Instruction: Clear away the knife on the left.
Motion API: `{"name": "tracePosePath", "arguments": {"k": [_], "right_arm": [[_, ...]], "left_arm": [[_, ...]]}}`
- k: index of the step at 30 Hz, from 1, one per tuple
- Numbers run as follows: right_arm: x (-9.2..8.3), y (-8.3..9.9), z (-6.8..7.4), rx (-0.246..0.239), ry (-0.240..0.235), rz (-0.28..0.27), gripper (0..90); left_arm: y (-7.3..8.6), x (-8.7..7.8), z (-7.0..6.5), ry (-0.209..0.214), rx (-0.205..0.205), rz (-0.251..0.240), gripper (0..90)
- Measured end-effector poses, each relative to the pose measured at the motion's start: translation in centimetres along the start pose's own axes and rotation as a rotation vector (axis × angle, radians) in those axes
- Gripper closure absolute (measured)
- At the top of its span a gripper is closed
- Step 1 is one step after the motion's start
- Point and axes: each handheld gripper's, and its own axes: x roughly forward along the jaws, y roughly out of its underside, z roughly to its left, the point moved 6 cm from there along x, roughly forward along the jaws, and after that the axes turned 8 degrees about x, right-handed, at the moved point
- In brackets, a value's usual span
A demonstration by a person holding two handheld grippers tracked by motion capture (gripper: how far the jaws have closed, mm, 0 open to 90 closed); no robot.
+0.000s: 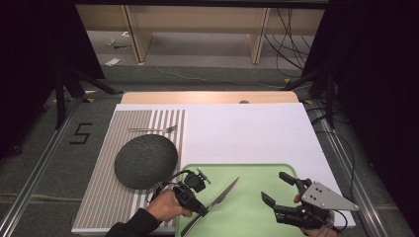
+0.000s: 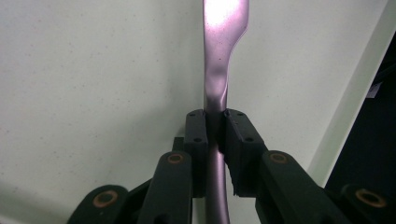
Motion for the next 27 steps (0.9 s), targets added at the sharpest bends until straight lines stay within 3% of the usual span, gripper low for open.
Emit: {"name": "tracePosePath", "arguments": {"k": [7,14,17,20,27], "right_arm": [[0.0,0.0,0.0,0.001,0.001,0.002,22.0],[0.0,0.0,0.0,0.001,0.000,0.002,22.0],[0.0,0.0,0.0,0.001,-0.001,0.001,22.0],[0.0,0.0,0.0,-0.002,0.002,0.001,22.0],[0.0,0.0,0.0,0.002,0.001,0.003,22.0]], "left_arm": [[0.2,0.7,0.5,-0.011,-0.015,0.035,79.1],[0.2,0.4,0.3,-0.037,0.033,0.032,78.9],[0.1,0.3,0.1,-0.049,0.074,0.015,69.8],[-0.5,-0.5,0.0,-0.080,0.119,-0.030,50.7],[-1.3,-1.1,-0.7,-0.162,0.180,-0.103,36.5]]}}
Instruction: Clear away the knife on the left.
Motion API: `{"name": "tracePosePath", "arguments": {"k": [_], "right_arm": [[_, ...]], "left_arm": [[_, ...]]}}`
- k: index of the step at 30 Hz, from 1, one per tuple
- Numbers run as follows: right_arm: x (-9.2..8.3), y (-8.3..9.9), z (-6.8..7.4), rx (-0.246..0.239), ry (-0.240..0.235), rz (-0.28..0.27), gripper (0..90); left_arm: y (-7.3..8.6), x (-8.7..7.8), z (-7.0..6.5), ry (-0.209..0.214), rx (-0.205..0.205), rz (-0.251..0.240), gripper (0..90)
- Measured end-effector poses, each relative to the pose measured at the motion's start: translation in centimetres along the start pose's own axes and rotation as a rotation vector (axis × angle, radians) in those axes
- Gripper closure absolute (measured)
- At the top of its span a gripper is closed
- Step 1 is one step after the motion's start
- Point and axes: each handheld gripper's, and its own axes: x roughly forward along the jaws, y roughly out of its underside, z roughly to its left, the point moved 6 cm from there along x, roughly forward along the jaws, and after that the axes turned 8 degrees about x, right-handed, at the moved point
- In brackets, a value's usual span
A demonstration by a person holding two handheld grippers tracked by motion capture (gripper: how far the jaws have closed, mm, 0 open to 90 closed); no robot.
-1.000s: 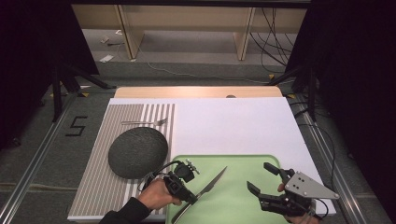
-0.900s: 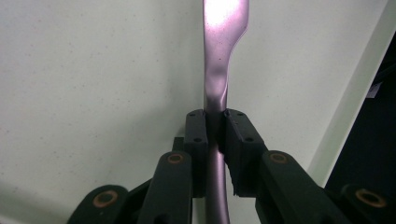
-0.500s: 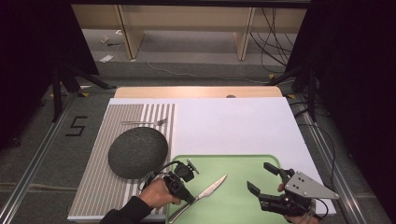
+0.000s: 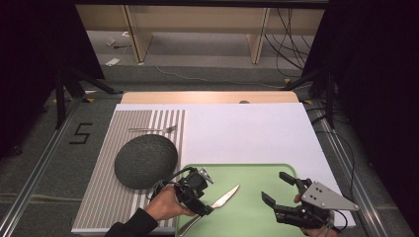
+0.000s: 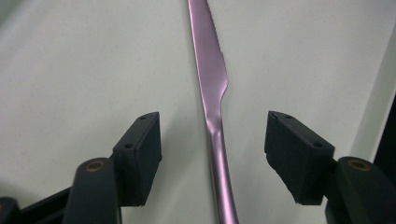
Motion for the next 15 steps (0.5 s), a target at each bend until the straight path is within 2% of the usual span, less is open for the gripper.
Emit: {"name": "tracePosePath", "arguments": {"k": [6,8,11,15], "right_arm": [[0.0,0.0,0.0,-0.001,0.001,0.001,22.0],[0.0,0.0,0.0,-0.002,0.001,0.001,22.0],[0.0,0.0,0.0,-0.001,0.001,0.001,22.0],[0.0,0.0,0.0,-0.004,0.001,0.000,22.0]], "left_arm": [[-0.9,0.8,-1.1,-0.003,0.075,0.002,49.6],[-1.1,1.3,-1.3,-0.003,0.086,0.001,56.4],[-1.3,2.0,-1.4,0.008,0.106,0.027,68.4],[-1.3,2.6,-1.6,0.018,0.108,0.055,76.6]]}}
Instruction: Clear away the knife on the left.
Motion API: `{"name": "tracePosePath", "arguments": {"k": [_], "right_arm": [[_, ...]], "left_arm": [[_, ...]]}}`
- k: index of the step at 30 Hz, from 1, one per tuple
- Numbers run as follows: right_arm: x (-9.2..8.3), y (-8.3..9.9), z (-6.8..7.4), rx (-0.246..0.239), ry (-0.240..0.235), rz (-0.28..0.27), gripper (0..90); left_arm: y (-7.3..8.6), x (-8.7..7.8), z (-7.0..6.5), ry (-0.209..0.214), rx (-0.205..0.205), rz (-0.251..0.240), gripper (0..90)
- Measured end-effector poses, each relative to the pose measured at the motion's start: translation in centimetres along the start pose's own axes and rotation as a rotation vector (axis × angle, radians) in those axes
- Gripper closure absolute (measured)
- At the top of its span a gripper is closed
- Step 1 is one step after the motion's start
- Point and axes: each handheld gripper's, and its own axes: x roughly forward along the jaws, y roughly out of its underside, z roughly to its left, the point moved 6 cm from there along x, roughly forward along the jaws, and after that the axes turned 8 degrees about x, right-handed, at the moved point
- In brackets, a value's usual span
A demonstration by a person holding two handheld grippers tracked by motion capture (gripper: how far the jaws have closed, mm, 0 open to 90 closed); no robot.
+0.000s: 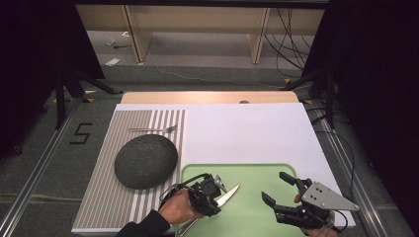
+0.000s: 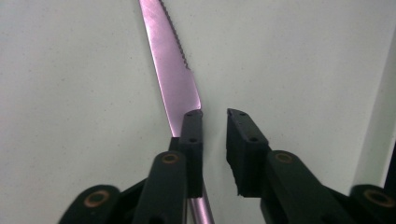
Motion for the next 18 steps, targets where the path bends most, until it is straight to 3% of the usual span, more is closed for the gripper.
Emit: {"name": "tracePosePath", "arguments": {"k": [5,12,18], "right_arm": [[0.03,0.01,0.03,0.000,-0.002,0.001,22.0],[0.04,0.03,0.04,0.002,0.000,0.001,22.0],[0.04,0.02,0.03,-0.001,-0.001,0.000,22.0]], "left_arm": [[0.03,0.26,-0.03,0.010,-0.006,0.018,84.6],[0.28,0.91,-0.04,0.002,0.003,0.044,87.8],[0.30,0.99,0.25,-0.004,-0.023,0.030,89.1]]}}
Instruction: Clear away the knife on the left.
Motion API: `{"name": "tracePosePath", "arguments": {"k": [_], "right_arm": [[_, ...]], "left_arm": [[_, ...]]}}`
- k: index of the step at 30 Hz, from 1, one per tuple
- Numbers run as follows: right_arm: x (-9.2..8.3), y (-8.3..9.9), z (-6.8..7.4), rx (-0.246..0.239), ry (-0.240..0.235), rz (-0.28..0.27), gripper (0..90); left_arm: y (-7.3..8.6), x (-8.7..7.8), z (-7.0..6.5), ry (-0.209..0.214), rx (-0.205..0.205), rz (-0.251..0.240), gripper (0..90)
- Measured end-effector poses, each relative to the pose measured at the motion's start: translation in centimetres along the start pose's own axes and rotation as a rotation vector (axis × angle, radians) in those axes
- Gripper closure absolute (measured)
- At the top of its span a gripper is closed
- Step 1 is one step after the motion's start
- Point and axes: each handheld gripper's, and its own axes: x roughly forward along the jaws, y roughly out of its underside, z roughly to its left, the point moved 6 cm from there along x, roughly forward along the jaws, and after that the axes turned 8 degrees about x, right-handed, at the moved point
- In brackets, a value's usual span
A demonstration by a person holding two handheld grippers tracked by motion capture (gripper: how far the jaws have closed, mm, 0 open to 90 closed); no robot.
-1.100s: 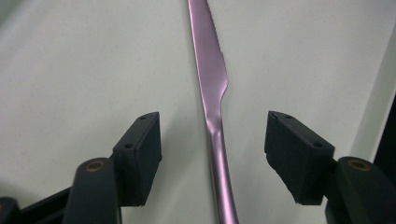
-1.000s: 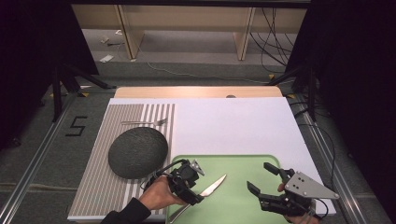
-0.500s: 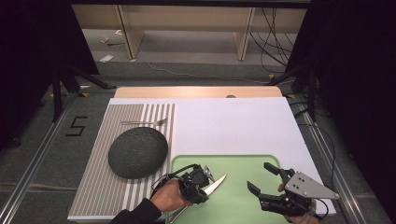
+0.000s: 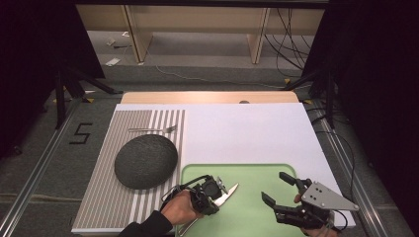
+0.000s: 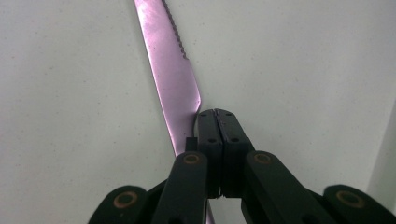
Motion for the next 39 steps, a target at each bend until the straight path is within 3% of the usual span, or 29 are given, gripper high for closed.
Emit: {"name": "tracePosePath", "arguments": {"k": [11,39], "right_arm": [[0.0,0.0,0.0,0.000,0.001,0.000,22.0],[-0.1,0.0,0.0,0.005,0.001,0.001,22.0]], "left_arm": [[0.2,-0.2,0.5,-0.034,-0.028,0.005,89.6],[1.7,-1.1,2.4,-0.071,-0.068,0.002,89.8]]}}
